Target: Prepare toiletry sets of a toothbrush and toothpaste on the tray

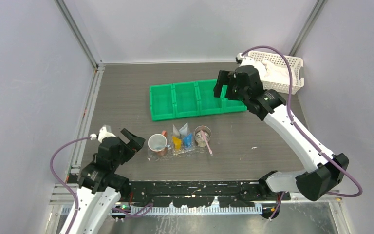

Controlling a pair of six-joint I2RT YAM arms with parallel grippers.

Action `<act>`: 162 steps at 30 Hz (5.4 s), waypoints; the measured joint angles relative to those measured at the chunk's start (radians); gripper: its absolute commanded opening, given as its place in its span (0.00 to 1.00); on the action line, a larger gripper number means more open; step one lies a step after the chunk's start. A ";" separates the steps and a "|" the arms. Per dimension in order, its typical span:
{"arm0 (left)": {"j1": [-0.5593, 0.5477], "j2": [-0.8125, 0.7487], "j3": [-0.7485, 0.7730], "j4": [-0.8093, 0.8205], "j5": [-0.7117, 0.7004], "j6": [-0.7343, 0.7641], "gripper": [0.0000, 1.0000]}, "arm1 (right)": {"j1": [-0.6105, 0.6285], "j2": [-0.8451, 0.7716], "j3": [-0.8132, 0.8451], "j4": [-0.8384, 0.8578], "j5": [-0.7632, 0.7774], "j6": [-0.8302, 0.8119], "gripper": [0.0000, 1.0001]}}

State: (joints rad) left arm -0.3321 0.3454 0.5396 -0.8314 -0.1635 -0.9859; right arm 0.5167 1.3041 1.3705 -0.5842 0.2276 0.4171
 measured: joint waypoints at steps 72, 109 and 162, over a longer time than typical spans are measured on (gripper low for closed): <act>-0.735 0.414 0.468 0.274 -0.164 0.728 0.57 | -0.079 0.126 -0.153 0.031 -0.198 0.006 1.00; -1.597 0.937 0.152 -0.178 -0.900 -0.813 0.60 | -0.109 0.133 -0.159 0.023 -0.253 0.030 1.00; -1.190 0.885 -0.037 0.029 -0.678 -0.616 0.57 | -0.132 0.132 -0.188 0.031 -0.286 0.042 1.00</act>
State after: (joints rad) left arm -1.5223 1.2304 0.5022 -0.8024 -0.8413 -1.6016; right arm 0.3847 1.4364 1.1828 -0.5529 -0.0589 0.4591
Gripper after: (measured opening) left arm 0.581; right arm 0.995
